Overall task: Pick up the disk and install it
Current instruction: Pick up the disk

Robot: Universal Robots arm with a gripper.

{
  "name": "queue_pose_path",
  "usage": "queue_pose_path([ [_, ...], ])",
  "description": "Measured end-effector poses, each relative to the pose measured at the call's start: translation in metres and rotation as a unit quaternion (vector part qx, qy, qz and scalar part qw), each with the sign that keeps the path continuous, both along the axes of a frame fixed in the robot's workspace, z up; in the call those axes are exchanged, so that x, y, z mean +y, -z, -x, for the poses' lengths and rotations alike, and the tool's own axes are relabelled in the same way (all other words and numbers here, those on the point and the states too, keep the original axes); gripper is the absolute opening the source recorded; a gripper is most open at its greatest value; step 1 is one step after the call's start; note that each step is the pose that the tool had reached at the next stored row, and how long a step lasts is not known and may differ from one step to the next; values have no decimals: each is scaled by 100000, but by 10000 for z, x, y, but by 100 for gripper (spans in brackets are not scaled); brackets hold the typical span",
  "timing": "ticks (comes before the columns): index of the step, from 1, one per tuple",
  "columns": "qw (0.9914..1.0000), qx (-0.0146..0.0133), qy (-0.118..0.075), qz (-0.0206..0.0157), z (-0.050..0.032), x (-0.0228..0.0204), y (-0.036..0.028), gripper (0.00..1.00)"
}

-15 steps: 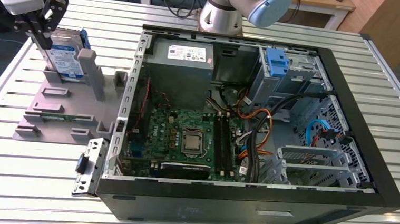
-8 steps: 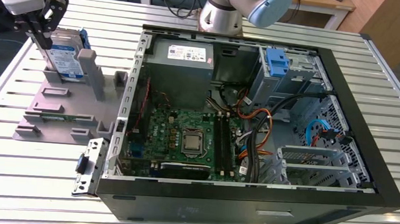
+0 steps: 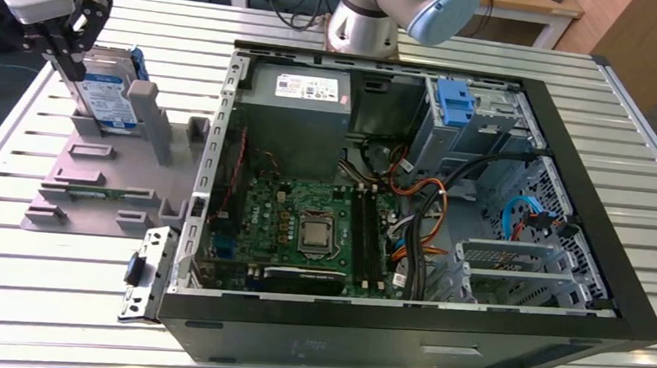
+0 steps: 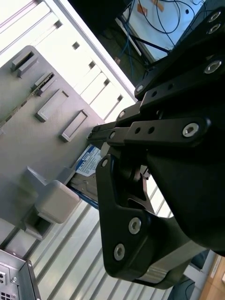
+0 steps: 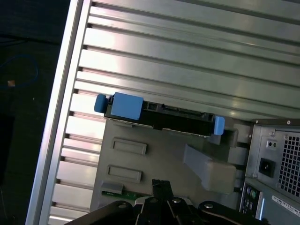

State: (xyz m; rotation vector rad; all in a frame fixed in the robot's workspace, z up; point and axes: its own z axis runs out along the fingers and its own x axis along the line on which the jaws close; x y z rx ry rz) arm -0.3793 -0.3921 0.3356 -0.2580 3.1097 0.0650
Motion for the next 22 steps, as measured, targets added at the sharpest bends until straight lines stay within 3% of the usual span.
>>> queue_pose_path([
  [22,99985,-1,-1706,26,0,0,0,11],
])
